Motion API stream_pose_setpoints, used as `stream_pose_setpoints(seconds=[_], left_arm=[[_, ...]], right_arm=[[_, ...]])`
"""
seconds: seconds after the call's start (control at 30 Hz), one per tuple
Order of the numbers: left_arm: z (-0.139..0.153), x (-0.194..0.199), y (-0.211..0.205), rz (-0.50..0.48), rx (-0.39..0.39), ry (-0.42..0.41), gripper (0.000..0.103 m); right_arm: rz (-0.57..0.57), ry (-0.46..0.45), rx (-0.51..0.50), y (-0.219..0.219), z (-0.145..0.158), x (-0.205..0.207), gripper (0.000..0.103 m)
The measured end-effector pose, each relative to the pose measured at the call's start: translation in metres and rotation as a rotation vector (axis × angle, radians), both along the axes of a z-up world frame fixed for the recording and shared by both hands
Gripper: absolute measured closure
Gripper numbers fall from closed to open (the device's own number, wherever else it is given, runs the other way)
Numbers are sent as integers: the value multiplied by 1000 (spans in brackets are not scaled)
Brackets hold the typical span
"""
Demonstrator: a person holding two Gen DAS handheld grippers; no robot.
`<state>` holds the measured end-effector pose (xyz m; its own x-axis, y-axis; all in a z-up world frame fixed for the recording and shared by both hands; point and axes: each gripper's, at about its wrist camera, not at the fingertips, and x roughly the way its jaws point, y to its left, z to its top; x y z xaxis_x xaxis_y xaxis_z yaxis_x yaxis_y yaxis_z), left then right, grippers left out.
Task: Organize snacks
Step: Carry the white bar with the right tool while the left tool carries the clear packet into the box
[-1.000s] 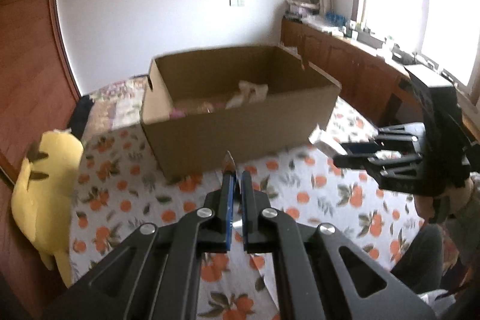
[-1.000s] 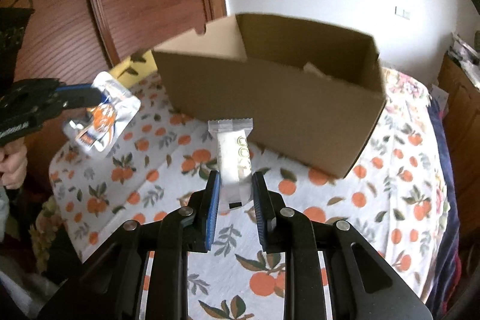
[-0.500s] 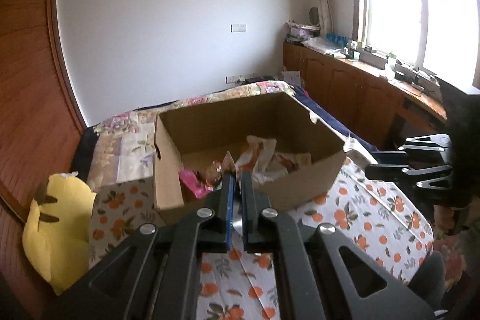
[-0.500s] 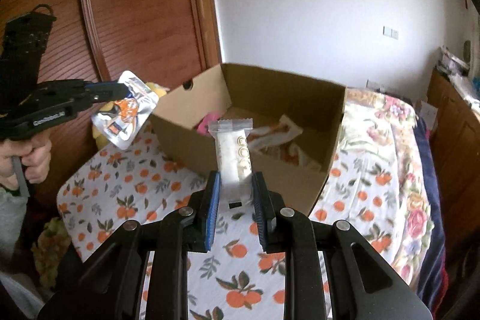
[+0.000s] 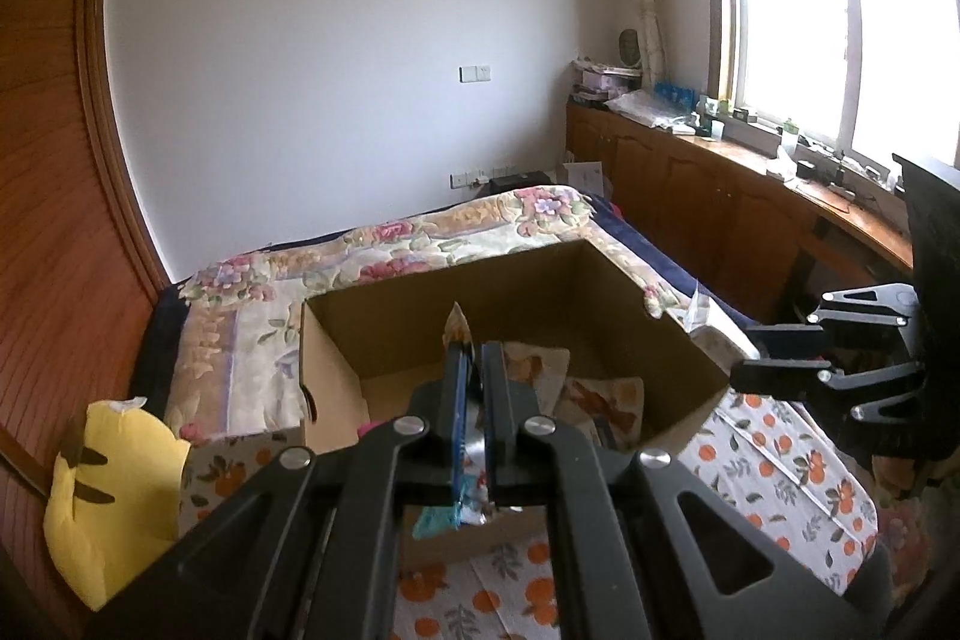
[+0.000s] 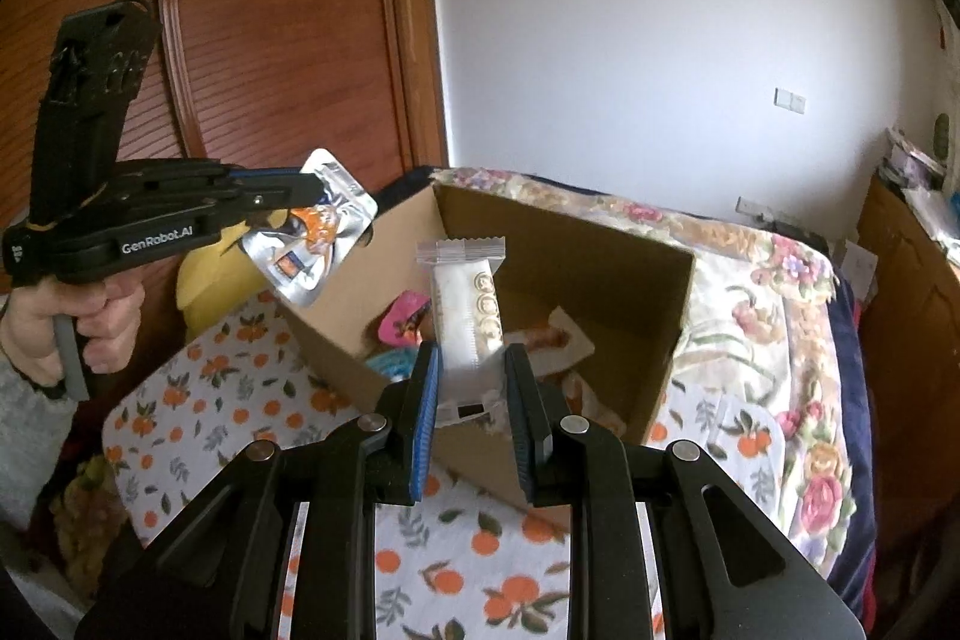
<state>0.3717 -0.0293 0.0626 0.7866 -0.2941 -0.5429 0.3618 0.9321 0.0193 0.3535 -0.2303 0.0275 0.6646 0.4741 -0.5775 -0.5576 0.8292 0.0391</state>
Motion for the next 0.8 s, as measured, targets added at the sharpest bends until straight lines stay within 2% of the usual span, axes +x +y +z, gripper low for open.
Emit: stream_pose_setpoints(seconds=[0.13, 0.23, 0.5, 0.8], left_arm=[[-5, 13, -1, 0, -10, -4, 102], [-19, 27, -1, 3, -24, 28, 102], [-62, 54, -11, -5, -5, 122, 102], [-84, 59, -13, -10, 1, 177, 101]], right_arm=[[10, -8, 0, 5, -2, 14, 83], [10, 5, 12, 6, -7, 25, 83], [4, 74, -14, 17, -43, 60, 83], [7, 154, -45, 36, -76, 92, 83]])
